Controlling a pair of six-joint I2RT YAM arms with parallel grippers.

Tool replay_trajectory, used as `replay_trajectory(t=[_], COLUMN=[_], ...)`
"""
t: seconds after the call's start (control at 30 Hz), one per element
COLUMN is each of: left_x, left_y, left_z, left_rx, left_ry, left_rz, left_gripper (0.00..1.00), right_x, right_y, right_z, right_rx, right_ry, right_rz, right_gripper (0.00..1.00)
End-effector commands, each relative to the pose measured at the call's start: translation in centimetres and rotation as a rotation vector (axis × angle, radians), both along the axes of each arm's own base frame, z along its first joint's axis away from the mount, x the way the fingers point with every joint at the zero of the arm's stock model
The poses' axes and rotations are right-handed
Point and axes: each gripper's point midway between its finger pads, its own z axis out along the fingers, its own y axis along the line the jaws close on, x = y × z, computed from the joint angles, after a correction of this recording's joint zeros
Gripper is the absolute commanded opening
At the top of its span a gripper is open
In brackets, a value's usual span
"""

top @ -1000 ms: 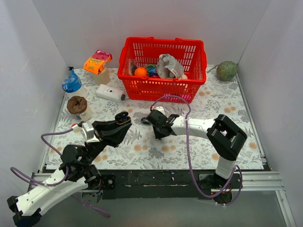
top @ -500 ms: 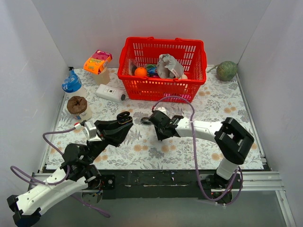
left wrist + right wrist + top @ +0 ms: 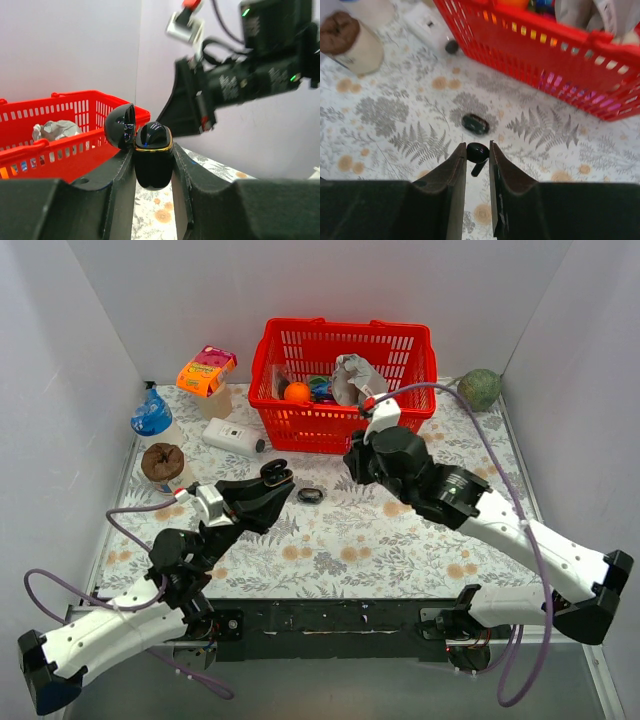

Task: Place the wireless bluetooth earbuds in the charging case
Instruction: Place the earbud in the charging case.

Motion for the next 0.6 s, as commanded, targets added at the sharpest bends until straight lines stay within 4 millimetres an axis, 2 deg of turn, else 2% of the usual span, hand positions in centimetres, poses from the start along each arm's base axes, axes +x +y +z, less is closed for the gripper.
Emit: replay_trajectory(t=[0.0,0.13,0.17,0.2,0.3,0.4,0.43,0.47,0.57], left_x=[0.4,1.1,1.3,1.3,2.0,2.3,2.8,2.8,3.3], left_y=[-0.6,-2.1,-2.4,-3.5,-5.2,-6.2,-7.1,-7.3,-8.3], left_z=[4.2,5.0,5.1,4.8,4.9,6.0,5.5,6.3,7.1], left_rx=[-0.047,-0.067,-0.076,-0.064,-0.062,-0.073,-0.055,-0.066,-0.066], left_ry=[-0.119,-0.164,-0.163,-0.175,-0.169,-0.188,-0.179,-0.192,-0.210], left_rz=[0.018,0.007,0.004,-0.029,-0.060,-0.080,-0.087,-0.091,-0.102], left_gripper=[0.00,0.00,0.00,0.00,0.00,0.00,0.00,0.00,0.00], right_x=[-0.4,-1.9,-2.0,-2.1,-2.9,-3.4,-3.7,-3.8,-4.2], right_y=[-0.9,-1.2,-1.4,-1.5,-2.5,-3.3,-3.6,-3.7,-3.9], right_z=[7.6,11.6,12.1,13.3,15.1,17.6,18.9,19.4,21.4], right_rx=[0.031,0.077,0.062,0.083,0.107,0.127,0.148,0.150,0.169], right_ry=[-0.155,-0.249,-0.287,-0.329,-0.430,-0.530,-0.558,-0.575,-0.627], right_rz=[0.062,0.153,0.172,0.175,0.197,0.210,0.207,0.208,0.221], right_gripper=[0.01,0.01,0.01,0.01,0.01,0.01,0.01,0.01,0.01])
